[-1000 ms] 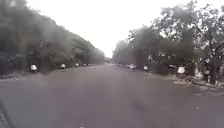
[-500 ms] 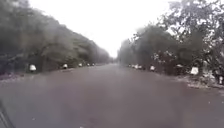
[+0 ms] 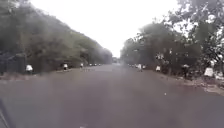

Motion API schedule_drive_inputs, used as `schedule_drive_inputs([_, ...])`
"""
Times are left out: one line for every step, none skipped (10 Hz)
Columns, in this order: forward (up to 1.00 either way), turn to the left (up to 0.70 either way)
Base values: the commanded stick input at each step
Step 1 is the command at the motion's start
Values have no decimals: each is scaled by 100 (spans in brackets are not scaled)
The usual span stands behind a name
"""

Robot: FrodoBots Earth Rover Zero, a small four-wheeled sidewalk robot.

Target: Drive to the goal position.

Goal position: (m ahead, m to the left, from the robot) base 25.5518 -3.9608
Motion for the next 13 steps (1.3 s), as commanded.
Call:
schedule_drive_inputs([100, 0])
schedule_drive_inputs([100, 0])
schedule_drive_inputs([100, 0])
schedule_drive_inputs([100, 0])
schedule_drive_inputs([100, 0])
schedule_drive_inputs([100, 0])
schedule_drive_inputs([100, 0])
schedule_drive_inputs([100, 0])
schedule_drive_inputs([100, 0])
schedule_drive_inputs([100, 0])
schedule_drive_inputs([100, 0])
schedule_drive_inputs([100, 0])
schedule_drive_inputs([100, 0])
